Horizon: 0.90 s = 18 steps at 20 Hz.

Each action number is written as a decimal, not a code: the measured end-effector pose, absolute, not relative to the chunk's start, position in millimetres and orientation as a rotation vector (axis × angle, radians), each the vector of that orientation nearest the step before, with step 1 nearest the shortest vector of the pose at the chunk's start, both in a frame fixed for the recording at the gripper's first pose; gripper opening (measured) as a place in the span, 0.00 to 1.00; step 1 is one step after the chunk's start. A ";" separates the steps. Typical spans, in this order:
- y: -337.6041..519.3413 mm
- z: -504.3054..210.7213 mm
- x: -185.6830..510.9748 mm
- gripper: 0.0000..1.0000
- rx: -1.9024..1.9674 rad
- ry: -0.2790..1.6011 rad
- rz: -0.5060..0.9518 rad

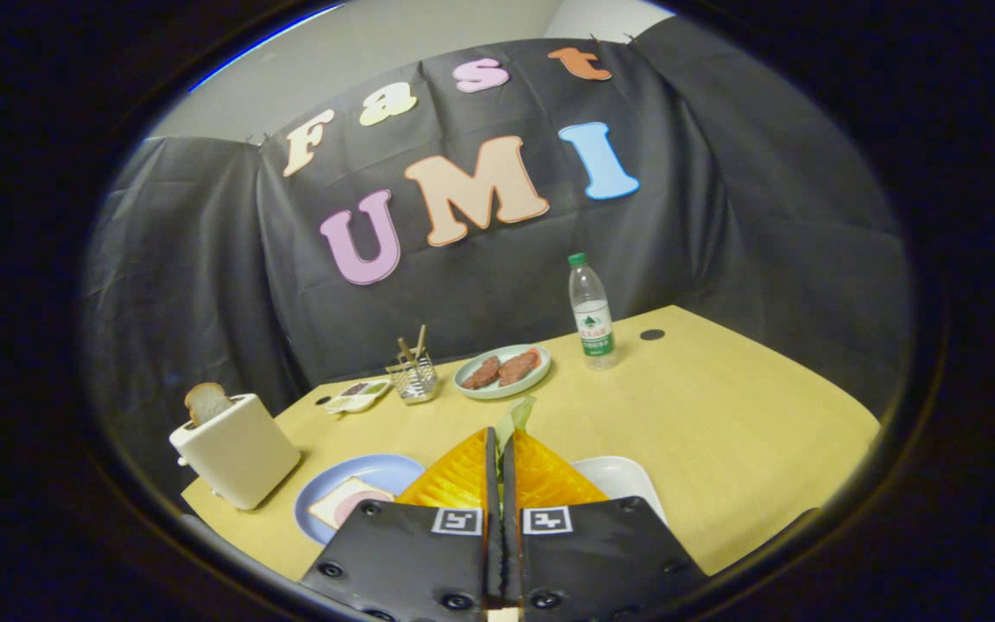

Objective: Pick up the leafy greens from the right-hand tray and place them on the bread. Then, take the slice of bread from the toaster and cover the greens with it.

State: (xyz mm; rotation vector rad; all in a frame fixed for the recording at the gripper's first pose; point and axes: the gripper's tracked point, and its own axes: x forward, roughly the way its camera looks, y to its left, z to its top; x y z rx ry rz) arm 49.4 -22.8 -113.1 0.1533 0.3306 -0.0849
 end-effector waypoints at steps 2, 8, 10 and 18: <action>-2.9 -110.7 51.9 0.03 0.152 0.325 -0.056; 69.1 -113.6 64.1 0.03 0.192 0.334 0.054; 92.4 -114.3 66.1 0.03 0.211 0.333 0.091; 156.8 -129.5 79.0 0.03 0.309 0.348 0.161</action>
